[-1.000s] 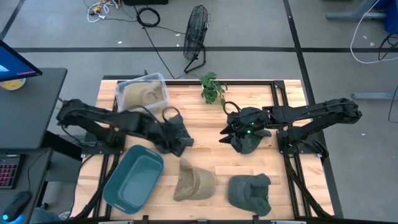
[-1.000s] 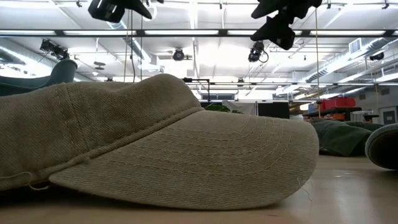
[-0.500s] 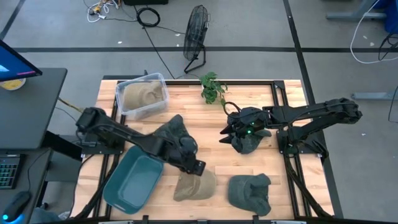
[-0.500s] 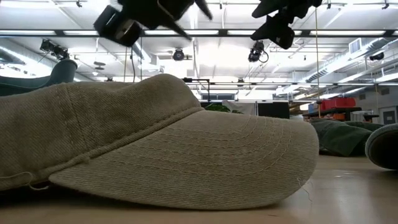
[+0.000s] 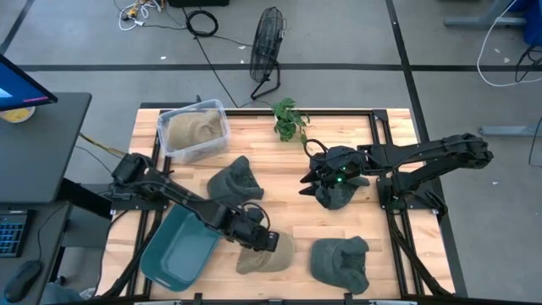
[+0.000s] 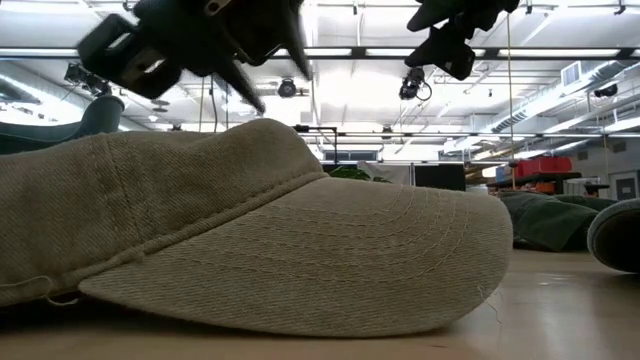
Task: Pick & Place hat
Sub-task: Put the brown cap into the transparent bin
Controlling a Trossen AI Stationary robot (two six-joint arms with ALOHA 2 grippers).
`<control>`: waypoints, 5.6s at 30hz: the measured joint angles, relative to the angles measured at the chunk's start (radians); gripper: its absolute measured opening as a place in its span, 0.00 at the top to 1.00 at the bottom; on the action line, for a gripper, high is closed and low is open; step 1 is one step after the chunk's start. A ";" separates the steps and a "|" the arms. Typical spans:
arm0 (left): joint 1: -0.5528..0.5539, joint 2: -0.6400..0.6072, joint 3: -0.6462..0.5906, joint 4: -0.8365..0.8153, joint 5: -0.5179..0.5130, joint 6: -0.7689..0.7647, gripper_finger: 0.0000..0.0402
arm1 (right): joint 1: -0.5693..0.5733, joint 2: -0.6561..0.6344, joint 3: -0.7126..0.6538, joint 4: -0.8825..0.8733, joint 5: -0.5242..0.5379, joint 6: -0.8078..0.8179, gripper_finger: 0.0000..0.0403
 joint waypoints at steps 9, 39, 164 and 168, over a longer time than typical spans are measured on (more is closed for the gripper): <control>0.000 0.063 0.000 0.026 -0.004 0.023 0.65 | 0.000 0.000 0.001 -0.004 0.000 0.000 0.46; 0.035 0.120 0.378 -0.453 -0.077 0.427 0.98 | 0.000 0.000 0.001 -0.009 0.001 0.023 0.46; 1.031 -0.893 -0.496 -0.208 -0.192 0.863 0.64 | -0.078 -0.015 0.001 0.069 0.157 0.123 0.48; 1.017 -0.894 -0.431 -0.268 -0.192 0.866 0.67 | -0.078 -0.015 0.001 0.069 0.156 0.116 0.48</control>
